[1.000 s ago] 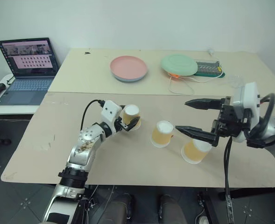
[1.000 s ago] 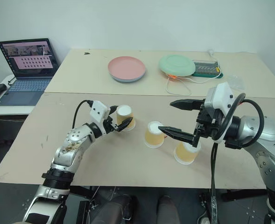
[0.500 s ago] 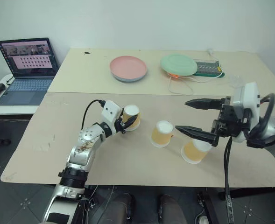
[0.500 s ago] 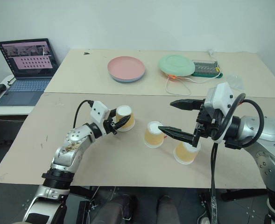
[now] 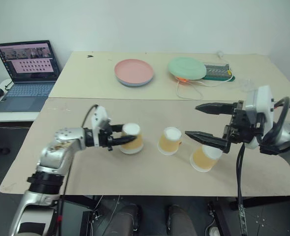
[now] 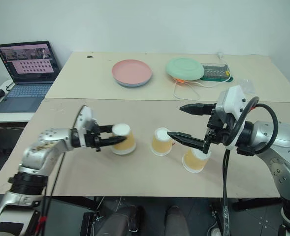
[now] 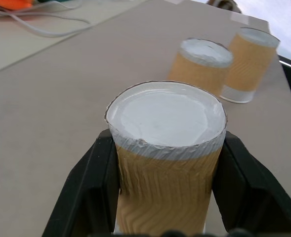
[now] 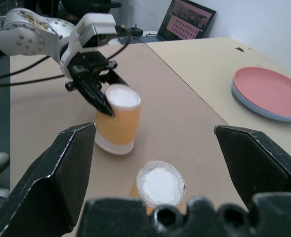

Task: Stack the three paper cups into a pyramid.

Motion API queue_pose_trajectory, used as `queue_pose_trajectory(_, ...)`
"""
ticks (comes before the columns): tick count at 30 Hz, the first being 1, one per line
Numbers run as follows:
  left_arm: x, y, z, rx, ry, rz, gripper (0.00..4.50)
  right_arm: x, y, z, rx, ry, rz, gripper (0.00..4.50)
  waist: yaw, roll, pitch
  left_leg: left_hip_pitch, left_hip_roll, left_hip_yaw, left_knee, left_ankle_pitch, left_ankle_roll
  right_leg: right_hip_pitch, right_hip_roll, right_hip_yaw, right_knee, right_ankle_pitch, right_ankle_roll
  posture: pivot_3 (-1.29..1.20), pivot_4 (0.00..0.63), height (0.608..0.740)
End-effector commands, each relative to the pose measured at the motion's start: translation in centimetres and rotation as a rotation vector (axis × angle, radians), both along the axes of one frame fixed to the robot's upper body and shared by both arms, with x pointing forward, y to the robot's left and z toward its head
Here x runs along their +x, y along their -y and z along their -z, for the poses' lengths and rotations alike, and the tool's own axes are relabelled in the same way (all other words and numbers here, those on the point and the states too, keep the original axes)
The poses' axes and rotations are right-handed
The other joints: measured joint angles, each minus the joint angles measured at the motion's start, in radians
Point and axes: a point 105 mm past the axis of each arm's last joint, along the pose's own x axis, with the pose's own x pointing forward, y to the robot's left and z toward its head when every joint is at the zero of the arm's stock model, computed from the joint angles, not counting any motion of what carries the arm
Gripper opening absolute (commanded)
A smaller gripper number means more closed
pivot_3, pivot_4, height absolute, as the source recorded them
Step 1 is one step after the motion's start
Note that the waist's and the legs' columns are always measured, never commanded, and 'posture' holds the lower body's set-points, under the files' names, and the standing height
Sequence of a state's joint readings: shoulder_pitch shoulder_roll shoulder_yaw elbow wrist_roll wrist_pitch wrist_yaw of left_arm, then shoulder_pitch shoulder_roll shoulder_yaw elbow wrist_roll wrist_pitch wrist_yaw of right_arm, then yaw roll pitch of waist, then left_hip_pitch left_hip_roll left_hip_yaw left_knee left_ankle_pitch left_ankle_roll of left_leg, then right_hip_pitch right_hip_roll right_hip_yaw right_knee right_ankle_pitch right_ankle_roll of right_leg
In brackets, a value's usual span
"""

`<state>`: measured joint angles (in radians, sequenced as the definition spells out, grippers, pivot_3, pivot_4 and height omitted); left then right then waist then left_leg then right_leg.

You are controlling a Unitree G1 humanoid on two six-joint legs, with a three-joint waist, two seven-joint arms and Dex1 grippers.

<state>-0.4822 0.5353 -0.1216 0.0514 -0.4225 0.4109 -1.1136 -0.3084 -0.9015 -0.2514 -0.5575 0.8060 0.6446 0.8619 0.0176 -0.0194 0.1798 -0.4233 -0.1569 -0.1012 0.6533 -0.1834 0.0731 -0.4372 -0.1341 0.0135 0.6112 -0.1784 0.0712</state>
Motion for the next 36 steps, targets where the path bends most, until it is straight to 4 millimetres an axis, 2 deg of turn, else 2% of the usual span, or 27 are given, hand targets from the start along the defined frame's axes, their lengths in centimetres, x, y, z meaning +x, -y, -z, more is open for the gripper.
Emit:
queue_pose_trajectory(1, 0.9, 1.5, -0.7, 0.006, 0.076, 0.029, 2.23, -0.4, 0.2, -1.3, 0.004, 0.064, 0.008, 4.50, 0.000, 0.000, 0.000, 0.000, 0.000, 0.000, 0.000, 0.000, 0.000, 0.000, 0.000, 0.000, 0.000, 0.000, 0.000, 0.00, 0.150, 0.729)
queue_pose_trajectory(7, 1.2, 2.9, -0.5, -0.012, 0.085, 0.061, 2.23, -1.0, 0.6, -1.5, -0.004, 0.070, 0.034, 4.50, -0.005, 0.000, 0.000, 0.000, 0.000, 0.000, 0.000, 0.000, 0.000, 0.000, 0.000, 0.000, 0.000, 0.000, 0.000, 0.00, 0.150, 0.729)
queue_pose_trajectory(12, 1.5, 3.1, 0.3, 0.021, 0.084, 0.060, 2.23, -1.2, 1.0, -1.5, -0.008, 0.065, 0.063, 4.50, -0.004, 0.000, 0.000, 0.000, 0.000, 0.000, 0.000, 0.000, 0.000, 0.001, 0.000, 0.000, 0.000, 0.000, 0.000, 0.00, 0.150, 0.729)
queue_pose_trajectory(21, 1.3, 3.4, 0.4, 0.016, 0.085, 0.078, 2.23, -1.2, 1.1, -1.5, -0.010, 0.069, 0.074, 4.50, -0.003, 0.000, 0.000, 0.001, 0.000, 0.000, 0.000, 0.000, 0.000, 0.001, 0.000, 0.000, 0.000, 0.000, 0.000, 0.00, 0.150, 0.729)
queue_pose_trajectory(23, 1.2, 3.5, 0.4, 0.018, 0.087, 0.082, 3.04, -1.2, 1.2, -1.5, -0.011, 0.070, 0.075, 4.50, -0.003, 0.000, 0.000, 0.001, 0.000, 0.000, 0.000, 0.000, 0.000, 0.001, 0.000, 0.000, 0.000, 0.000, 0.000, 0.00, 0.150, 0.729)
queue_pose_trajectory(25, 1.2, 3.5, 0.4, 0.019, 0.088, 0.084, 3.58, -1.2, 1.2, -1.6, -0.011, 0.070, 0.075, 4.50, -0.004, 0.000, 0.000, 0.001, 0.000, 0.000, 0.000, 0.000, 0.000, 0.001, 0.000, 0.000, 0.000, 0.000, 0.000, 0.00, 0.150, 0.729)
queue_pose_trajectory(27, 1.2, 3.4, 0.3, 0.022, 0.094, 0.082, 4.42, -1.2, 1.2, -1.6, -0.010, 0.069, 0.074, 4.50, -0.004, 0.000, 0.000, 0.000, 0.000, 0.000, 0.000, 0.000, 0.000, 0.001, 0.000, 0.000, 0.000, 0.000, 0.000, 0.00, 0.150, 0.729)
queue_pose_trajectory(36, 0.9, 2.8, -0.5, 0.040, 0.106, 0.092, 4.48, -1.0, 1.3, -1.6, -0.013, 0.067, 0.069, 4.50, -0.005, 0.000, 0.000, 0.000, 0.000, 0.000, 0.000, 0.000, 0.000, 0.001, 0.000, 0.000, 0.000, 0.000, 0.000, 0.00, 0.150, 0.729)
